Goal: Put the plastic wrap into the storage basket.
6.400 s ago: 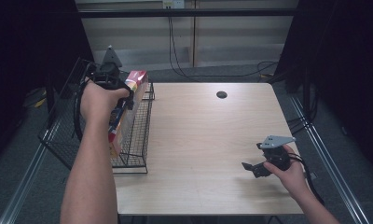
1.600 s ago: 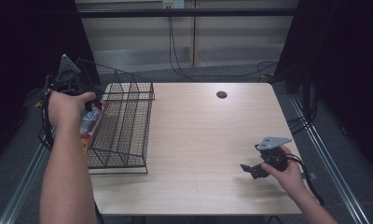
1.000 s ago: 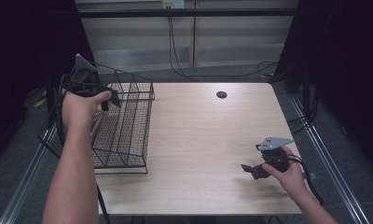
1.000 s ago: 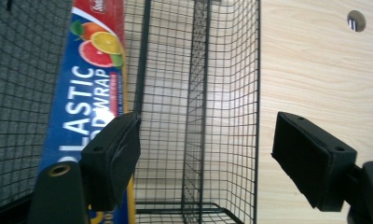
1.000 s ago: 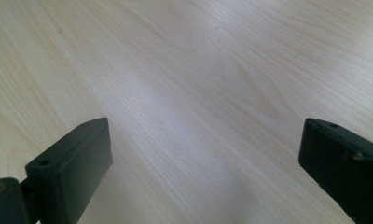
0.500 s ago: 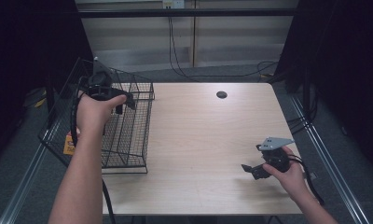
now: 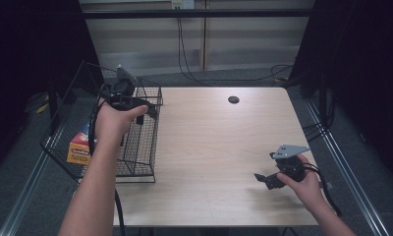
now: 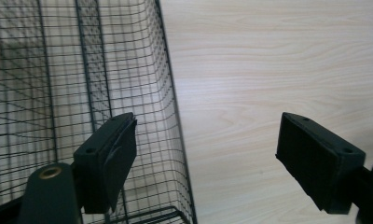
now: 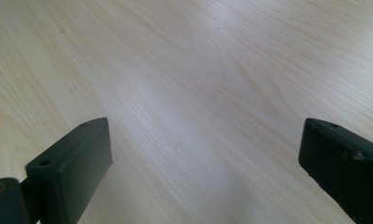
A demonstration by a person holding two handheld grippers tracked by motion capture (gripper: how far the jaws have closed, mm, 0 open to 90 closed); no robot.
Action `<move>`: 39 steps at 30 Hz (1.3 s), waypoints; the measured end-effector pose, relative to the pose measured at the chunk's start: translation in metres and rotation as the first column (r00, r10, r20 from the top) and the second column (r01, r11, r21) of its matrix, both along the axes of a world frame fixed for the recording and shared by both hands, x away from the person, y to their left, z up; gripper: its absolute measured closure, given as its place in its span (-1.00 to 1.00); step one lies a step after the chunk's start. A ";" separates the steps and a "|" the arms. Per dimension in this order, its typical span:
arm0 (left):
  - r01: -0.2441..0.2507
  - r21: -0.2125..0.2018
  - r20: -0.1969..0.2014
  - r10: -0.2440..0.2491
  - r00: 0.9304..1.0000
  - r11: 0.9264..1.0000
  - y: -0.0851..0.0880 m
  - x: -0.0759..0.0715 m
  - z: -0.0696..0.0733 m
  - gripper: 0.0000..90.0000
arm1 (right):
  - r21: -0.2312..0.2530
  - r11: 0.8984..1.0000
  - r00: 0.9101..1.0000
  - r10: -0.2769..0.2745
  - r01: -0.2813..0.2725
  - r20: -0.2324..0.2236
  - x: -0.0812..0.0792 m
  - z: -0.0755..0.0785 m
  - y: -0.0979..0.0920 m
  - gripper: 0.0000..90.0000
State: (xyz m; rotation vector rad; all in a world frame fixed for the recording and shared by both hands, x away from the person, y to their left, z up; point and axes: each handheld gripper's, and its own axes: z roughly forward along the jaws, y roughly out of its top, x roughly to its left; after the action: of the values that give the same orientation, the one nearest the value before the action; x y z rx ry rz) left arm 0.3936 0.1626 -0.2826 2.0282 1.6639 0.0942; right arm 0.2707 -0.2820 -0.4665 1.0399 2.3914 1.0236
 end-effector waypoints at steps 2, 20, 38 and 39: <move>0.004 -0.003 0.002 -0.004 1.000 1.000 -0.001 0.000 0.000 -0.55 | 0.000 1.000 1.000 0.000 0.000 0.000 0.000 0.000 0.000 -0.95; 0.118 -0.055 0.036 -0.117 0.993 0.991 -0.029 -0.011 -0.016 -0.56 | -0.004 1.000 1.000 -0.007 0.007 0.004 -0.002 0.000 0.000 -0.95; 0.213 -0.044 0.076 -0.210 0.975 0.976 -0.053 -0.022 -0.039 -0.61 | -0.008 1.000 1.000 -0.001 0.001 0.002 -0.001 -0.001 0.001 -0.95; 0.213 -0.044 0.076 -0.210 0.975 0.976 -0.053 -0.022 -0.039 -0.61 | -0.008 1.000 1.000 -0.001 0.001 0.002 -0.001 -0.001 0.001 -0.95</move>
State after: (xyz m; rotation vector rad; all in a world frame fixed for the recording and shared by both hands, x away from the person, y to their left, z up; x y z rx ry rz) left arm 0.3719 0.1098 -0.3214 2.1237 1.3843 0.0476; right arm 0.2692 -0.2813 -0.4675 1.0371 2.3908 1.0140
